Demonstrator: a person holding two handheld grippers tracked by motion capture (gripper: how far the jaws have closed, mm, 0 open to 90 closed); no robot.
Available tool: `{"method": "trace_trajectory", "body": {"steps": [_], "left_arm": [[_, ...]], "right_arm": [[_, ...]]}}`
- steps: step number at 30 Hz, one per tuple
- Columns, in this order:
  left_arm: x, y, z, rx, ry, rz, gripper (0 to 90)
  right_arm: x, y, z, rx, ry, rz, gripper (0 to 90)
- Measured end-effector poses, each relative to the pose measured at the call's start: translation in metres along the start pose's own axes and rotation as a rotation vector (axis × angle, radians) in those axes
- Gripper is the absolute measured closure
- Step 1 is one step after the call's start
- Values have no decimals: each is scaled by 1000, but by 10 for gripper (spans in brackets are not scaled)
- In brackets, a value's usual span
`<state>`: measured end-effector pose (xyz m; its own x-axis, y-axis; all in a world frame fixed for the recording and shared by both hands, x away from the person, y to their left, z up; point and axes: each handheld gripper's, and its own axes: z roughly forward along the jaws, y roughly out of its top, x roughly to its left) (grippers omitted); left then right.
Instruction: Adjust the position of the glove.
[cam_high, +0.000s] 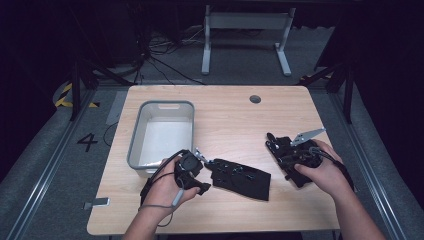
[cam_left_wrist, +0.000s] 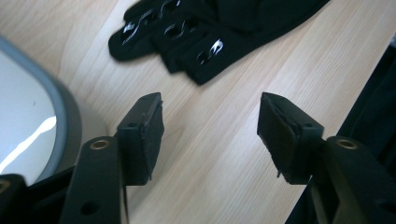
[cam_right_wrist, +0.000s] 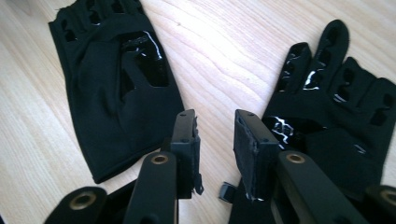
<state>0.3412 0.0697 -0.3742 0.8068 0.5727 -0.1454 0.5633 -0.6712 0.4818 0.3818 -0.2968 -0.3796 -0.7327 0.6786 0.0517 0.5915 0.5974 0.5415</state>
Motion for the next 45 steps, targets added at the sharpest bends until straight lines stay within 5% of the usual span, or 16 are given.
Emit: {"method": "trace_trajectory", "body": {"steps": [7, 12, 13, 16, 20, 23, 32, 45], "left_arm": [[-7, 4, 0, -38, -50, 46, 588], [-6, 4, 7, -39, -79, 33, 571], [-5, 5, 13, -98, -95, 18, 550], [-7, 6, 17, -142, -82, 24, 499], [-12, 9, 25, -105, -65, 43, 532], [-11, 11, 34, -68, -77, 19, 532], [-1, 6, 52, -45, 0, -72, 570], [6, 4, 78, 53, -12, -121, 524]], "right_arm": [[0, -2, 3, -31, 26, 16, 671], [1, -3, 7, -54, 53, 32, 660], [2, -3, 12, -52, 60, 33, 657], [3, -3, 15, -52, 63, 35, 655], [4, -3, 26, -53, 82, 48, 648], [5, -3, 33, -49, 84, 48, 644], [8, -6, 53, 7, 78, 52, 625], [12, -8, 66, 47, 77, 41, 593]]}}
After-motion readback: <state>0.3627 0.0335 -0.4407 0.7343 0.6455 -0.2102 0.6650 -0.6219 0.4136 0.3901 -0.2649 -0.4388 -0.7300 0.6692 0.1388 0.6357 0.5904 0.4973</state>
